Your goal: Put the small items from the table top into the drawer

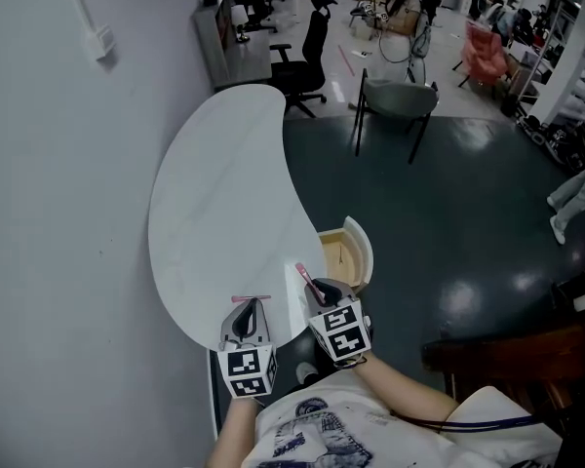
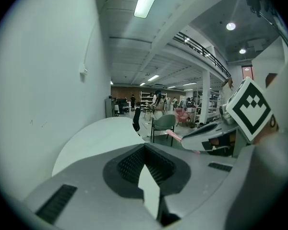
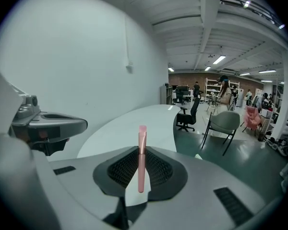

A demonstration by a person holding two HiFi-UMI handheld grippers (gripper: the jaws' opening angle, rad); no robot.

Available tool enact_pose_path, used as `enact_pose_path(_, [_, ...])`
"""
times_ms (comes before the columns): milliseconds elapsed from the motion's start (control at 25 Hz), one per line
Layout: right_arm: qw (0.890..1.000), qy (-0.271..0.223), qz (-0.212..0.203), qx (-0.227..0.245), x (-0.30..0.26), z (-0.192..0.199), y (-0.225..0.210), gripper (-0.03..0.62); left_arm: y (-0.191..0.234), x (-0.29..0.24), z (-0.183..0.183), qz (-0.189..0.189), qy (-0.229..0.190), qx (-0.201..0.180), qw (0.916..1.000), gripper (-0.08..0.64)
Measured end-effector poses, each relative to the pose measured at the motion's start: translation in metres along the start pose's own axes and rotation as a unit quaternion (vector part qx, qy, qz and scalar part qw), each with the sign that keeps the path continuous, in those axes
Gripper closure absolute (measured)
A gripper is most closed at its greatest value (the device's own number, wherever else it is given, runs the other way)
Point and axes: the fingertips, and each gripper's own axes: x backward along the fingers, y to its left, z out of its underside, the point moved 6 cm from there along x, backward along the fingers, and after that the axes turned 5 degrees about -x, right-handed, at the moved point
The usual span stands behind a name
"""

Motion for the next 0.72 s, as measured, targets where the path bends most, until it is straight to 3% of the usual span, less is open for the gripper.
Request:
enact_pose_path(400, [1.000,-0.010,0.008,-0.002,0.019,0.003,-0.010,0.534,-0.017,0.000,-0.002,0.009,0.000,0.000,1.0000,0.526])
enact_pose_path(720, [1.000,-0.015,0.000,0.002,0.020,0.001,-0.053,0.534,-0.048,-0.033,-0.014,0.009,0.006,-0.007,0.9999,0.526])
